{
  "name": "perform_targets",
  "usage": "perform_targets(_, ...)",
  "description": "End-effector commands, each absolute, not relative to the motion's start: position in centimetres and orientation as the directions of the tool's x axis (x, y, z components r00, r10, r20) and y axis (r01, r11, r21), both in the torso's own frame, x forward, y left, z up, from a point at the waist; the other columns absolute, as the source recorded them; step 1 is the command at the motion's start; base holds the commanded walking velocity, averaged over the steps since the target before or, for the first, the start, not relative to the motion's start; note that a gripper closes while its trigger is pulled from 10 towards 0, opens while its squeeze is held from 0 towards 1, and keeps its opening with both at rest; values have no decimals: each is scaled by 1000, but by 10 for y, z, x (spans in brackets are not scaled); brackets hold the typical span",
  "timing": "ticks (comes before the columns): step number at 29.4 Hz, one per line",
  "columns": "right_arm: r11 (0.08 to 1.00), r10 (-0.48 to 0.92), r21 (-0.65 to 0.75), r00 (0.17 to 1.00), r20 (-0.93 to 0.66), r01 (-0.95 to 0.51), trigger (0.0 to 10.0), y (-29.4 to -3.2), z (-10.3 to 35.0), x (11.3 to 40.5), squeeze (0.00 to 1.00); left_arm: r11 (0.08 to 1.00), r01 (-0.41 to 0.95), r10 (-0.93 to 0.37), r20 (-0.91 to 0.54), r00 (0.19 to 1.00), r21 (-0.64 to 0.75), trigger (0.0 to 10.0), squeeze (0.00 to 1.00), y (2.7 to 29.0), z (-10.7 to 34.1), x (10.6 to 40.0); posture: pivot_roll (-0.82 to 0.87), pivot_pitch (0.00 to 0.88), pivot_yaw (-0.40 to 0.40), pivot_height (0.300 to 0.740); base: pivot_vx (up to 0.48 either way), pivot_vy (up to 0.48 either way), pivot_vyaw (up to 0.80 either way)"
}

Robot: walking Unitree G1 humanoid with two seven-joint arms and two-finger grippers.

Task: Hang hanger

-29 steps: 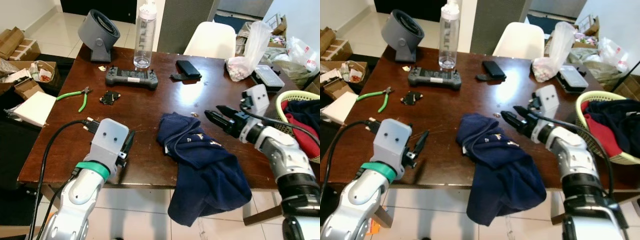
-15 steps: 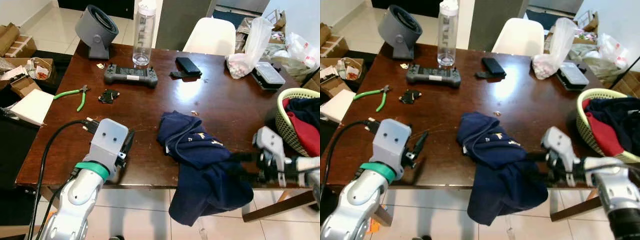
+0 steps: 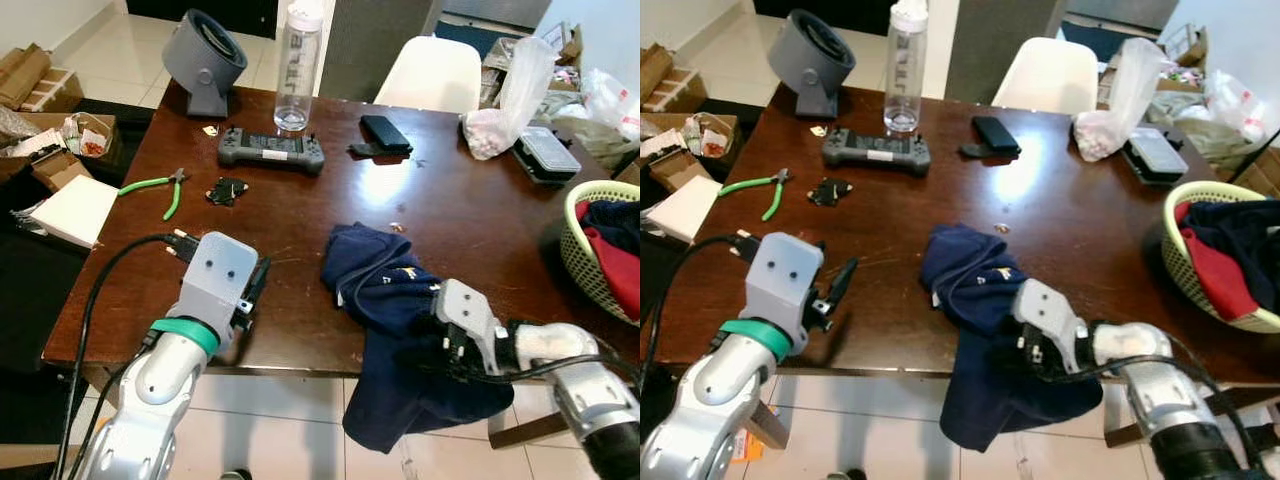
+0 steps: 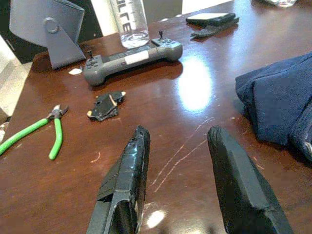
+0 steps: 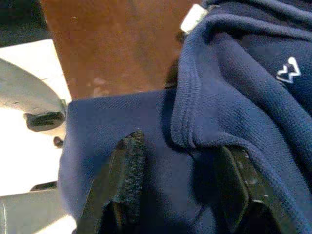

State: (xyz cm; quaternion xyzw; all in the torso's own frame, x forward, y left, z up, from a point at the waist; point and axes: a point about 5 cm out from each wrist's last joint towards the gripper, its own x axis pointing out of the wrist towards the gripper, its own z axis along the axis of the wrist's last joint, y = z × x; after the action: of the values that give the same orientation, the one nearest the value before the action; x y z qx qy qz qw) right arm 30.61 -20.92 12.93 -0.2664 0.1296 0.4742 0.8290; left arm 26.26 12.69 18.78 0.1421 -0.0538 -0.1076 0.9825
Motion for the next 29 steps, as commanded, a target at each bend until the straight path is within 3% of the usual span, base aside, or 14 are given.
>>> perform_targets(1, 424, 683, -336, 541, -491, -841, 2784, -210, 121, 307, 0, 935, 201, -228, 59, 972, 292, 10000, 0, 127, 186, 262, 96, 102, -25, 740, 0, 0, 0)
perform_targets(2, 424, 683, -336, 541, -491, -841, 2784, -210, 121, 307, 0, 935, 201, -228, 59, 972, 292, 10000, 0, 127, 186, 262, 96, 102, -25, 740, 0, 0, 0)
perform_targets(3, 427, 670, -345, 549, -500, -836, 0, -211, 119, 308, 0, 935, 200, -226, 60, 972, 292, 10000, 0, 127, 186, 262, 97, 101, -25, 740, 0, 0, 0)
perform_targets(17, 466, 647, -372, 596, -474, -802, 0, -217, 127, 313, 0, 933, 203, -231, 61, 971, 295, 10000, 0, 127, 186, 264, 94, 91, -19, 740, 0, 0, 0)
perform_targets(23, 552, 701, -365, 654, -284, -750, 0, -197, 151, 324, 0, 933, 204, -232, 64, 971, 296, 10000, 0, 126, 187, 264, 96, 89, -20, 740, 0, 0, 0)
perform_targets(24, 601, 715, -344, 678, -174, -722, 0, -185, 165, 331, 0, 934, 204, -233, 68, 970, 293, 10000, 0, 126, 188, 264, 98, 88, -21, 740, 0, 0, 0)
perform_targets(26, 601, 715, -344, 678, -174, -722, 0, -185, 165, 331, 0, 934, 204, -233, 68, 970, 293, 10000, 0, 126, 188, 264, 98, 88, -21, 740, 0, 0, 0)
perform_targets(28, 733, 671, -263, 731, 124, -628, 0, -152, 210, 351, 0, 932, 227, -262, 92, 961, 284, 10000, 0, 121, 191, 263, 99, 88, -21, 740, 0, 0, 0)
perform_targets(29, 733, 671, -263, 731, 124, -628, 0, -152, 210, 351, 0, 932, 227, -262, 92, 961, 284, 10000, 0, 121, 191, 263, 99, 88, -21, 740, 0, 0, 0)
